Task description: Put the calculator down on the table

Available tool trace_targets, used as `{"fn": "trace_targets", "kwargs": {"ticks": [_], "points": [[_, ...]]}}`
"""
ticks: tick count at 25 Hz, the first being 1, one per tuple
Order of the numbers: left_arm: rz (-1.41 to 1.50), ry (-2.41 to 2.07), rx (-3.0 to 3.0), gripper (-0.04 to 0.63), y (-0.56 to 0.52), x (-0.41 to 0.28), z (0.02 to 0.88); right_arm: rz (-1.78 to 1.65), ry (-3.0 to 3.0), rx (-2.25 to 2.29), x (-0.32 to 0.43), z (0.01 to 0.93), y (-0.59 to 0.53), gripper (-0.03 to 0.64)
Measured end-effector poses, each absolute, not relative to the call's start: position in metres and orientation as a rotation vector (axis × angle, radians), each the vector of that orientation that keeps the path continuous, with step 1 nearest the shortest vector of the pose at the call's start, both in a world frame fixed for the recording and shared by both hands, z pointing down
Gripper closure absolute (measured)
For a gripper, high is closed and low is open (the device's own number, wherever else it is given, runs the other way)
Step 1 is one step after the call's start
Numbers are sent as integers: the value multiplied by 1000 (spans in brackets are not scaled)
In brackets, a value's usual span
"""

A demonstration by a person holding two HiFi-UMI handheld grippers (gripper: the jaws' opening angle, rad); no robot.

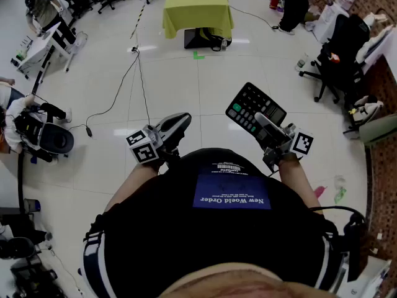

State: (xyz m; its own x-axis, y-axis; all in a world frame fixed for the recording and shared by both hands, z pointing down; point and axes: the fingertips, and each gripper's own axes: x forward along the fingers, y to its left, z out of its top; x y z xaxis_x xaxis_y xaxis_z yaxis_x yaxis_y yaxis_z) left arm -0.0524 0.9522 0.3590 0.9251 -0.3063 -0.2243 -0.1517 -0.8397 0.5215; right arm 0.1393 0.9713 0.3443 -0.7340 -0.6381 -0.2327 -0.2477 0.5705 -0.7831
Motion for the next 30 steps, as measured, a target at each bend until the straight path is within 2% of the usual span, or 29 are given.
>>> {"fn": "trace_targets", "kwargs": {"ticks": [3,9,15,20,24,30], "points": [[-410,-306,2556,588,957,-46,355,-1032,2312,-733,145,341,976,442],[-392,-290,2534,588,972,19,369,-1056,2300,-730,205,359,989,442],[-364,-263,2530,588,963,2,372,-1073,2283,-740,183,365,977,442],[-395,-261,2510,588,946,20,390,-1080,2298,-733,198,377,961,442],[-437,-239,2526,588,904,-20,388,-1028,2332,-742,159,366,926,442],[-468,-260,2546,588,795,-117,350,-1025,2331,-725,68,330,824,442]]}}
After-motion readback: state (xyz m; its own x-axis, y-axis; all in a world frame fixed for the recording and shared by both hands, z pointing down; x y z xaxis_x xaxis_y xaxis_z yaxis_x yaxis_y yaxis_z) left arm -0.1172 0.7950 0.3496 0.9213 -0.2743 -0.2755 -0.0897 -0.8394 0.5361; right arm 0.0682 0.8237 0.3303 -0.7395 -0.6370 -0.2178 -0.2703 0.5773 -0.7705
